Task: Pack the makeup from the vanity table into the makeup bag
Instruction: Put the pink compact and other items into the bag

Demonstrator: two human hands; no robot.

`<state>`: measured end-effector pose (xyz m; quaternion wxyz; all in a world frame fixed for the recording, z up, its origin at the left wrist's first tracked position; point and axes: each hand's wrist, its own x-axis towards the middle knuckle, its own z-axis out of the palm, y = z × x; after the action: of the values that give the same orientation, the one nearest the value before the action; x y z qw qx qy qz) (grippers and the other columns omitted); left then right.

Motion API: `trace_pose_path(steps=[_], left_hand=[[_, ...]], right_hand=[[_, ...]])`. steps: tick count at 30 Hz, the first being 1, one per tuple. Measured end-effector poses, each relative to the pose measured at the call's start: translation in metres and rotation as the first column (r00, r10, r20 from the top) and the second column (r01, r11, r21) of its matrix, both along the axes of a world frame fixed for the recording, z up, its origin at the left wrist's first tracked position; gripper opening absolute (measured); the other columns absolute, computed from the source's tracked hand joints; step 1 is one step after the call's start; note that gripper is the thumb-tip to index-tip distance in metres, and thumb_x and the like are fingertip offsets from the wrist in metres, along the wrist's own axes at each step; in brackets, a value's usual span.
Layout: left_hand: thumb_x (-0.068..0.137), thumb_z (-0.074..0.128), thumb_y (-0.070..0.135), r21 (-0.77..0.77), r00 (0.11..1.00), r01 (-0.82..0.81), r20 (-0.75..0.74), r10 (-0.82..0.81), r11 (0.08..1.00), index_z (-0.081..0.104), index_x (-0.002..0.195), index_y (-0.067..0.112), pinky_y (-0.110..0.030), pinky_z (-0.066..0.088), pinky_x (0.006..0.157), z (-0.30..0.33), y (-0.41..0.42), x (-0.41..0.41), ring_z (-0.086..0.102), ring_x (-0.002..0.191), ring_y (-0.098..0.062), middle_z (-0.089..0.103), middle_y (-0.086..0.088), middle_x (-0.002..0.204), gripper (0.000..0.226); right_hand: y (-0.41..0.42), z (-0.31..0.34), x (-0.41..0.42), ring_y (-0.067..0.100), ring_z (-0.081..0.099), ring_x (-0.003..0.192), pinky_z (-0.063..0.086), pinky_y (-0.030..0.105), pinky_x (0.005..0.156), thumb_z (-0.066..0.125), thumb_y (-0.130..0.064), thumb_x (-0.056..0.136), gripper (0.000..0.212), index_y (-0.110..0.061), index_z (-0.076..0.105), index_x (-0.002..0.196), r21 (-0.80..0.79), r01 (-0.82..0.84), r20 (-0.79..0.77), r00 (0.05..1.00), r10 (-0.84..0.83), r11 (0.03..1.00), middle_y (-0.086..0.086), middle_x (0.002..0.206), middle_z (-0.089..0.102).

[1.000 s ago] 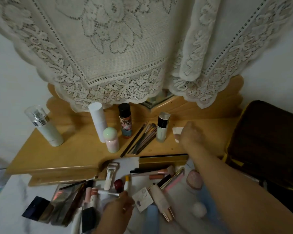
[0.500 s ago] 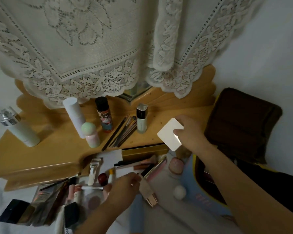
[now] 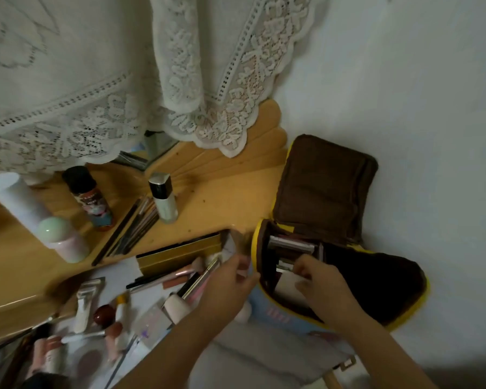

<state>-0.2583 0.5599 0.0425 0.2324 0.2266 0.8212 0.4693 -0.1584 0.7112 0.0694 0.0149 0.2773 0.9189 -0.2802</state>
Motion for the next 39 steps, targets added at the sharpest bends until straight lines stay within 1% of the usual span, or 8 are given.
trace_pose_path(steps=[7,11,16,19,22,27,33,39], left_hand=[[0.088,0.059,0.023,-0.064,0.993,-0.077,-0.092,0.071,0.995,0.058,0.093,0.011,-0.037,0.053,0.083,-0.001,0.024,-0.008,0.063,0.086,-0.018,0.066,-0.004,0.088,0.013],[0.089,0.058,0.020,-0.057,0.991,-0.068,-0.120,0.061,0.996,0.058,0.092,0.008,-0.034,0.053,0.081,-0.003,0.023,-0.010,0.061,0.083,-0.016,0.061,-0.001,0.084,0.012],[0.090,0.057,0.021,-0.060,0.995,-0.076,-0.074,0.071,0.995,0.059,0.095,0.009,-0.035,0.052,0.085,-0.003,0.022,-0.009,0.061,0.088,-0.017,0.064,-0.004,0.091,0.013],[0.091,0.054,0.019,-0.064,0.998,-0.043,-0.053,0.040,0.997,0.060,0.098,0.011,-0.035,0.051,0.088,-0.004,0.013,-0.005,0.062,0.092,-0.018,0.067,-0.006,0.098,0.012],[0.092,0.052,0.017,-0.151,0.990,-0.044,-0.137,0.024,0.987,0.061,0.097,0.018,-0.023,0.046,0.079,-0.015,-0.014,-0.003,0.057,0.087,-0.011,0.066,-0.002,0.101,0.011],[0.090,0.051,0.013,-0.353,0.974,-0.192,-0.186,0.132,0.916,0.063,0.106,0.017,-0.018,0.040,0.075,-0.046,-0.086,-0.012,0.061,0.096,-0.015,0.066,-0.001,0.107,0.021],[0.089,0.051,0.007,-0.511,0.963,-0.235,-0.237,0.127,0.827,0.066,0.100,0.010,-0.027,0.053,0.083,-0.072,-0.147,-0.016,0.065,0.096,-0.019,0.067,-0.007,0.107,0.019],[0.091,0.051,0.011,-0.569,0.973,-0.185,-0.222,0.067,0.801,0.061,0.110,0.016,-0.014,0.046,0.084,-0.081,-0.167,-0.015,0.058,0.109,-0.015,0.057,0.000,0.120,0.023]], right_hand=[[0.000,-0.027,-0.004,0.028,0.057,0.108,0.046,0.030,0.083,0.048,-0.007,0.088,0.032,-0.012,0.056,0.118,0.281,-0.255,0.339,0.928,0.153,0.925,0.014,0.116,0.061],[0.005,-0.033,-0.006,0.026,0.060,0.056,0.047,0.030,0.048,0.087,-0.009,0.024,0.034,-0.012,0.067,0.051,0.567,-0.319,0.253,0.945,0.208,0.759,0.008,0.055,0.060],[0.010,-0.045,-0.004,0.030,0.058,0.058,0.047,0.034,0.051,0.087,-0.008,0.019,0.041,-0.013,0.067,0.054,0.650,-0.203,0.196,0.976,0.096,0.733,0.010,0.059,0.057],[0.007,-0.044,0.001,0.029,0.059,0.063,0.046,0.035,0.053,0.093,-0.027,0.029,0.043,-0.015,0.067,0.061,0.571,-0.159,0.175,0.982,0.070,0.805,0.008,0.065,0.059],[-0.004,-0.038,0.006,0.029,0.056,0.063,0.039,0.032,0.050,0.086,-0.016,0.053,0.027,-0.013,0.062,0.065,0.483,-0.049,-0.046,0.996,0.081,0.874,0.007,0.066,0.058],[-0.050,-0.055,0.006,0.020,0.043,0.070,0.033,0.030,0.061,0.048,-0.017,0.080,0.012,-0.014,0.055,0.070,0.373,-0.136,-0.375,0.883,0.283,0.918,0.005,0.067,0.053],[-0.127,-0.090,-0.021,0.005,0.053,0.068,0.038,0.017,0.052,0.044,-0.027,0.072,0.011,-0.028,0.055,0.075,0.225,-0.411,-0.118,0.889,0.443,0.883,-0.010,0.070,0.055],[-0.158,-0.111,-0.065,0.022,0.046,0.116,0.040,0.030,0.089,0.042,-0.036,0.096,0.037,-0.014,0.042,0.126,0.083,-0.303,0.176,0.942,0.285,0.949,0.007,0.124,0.049]])
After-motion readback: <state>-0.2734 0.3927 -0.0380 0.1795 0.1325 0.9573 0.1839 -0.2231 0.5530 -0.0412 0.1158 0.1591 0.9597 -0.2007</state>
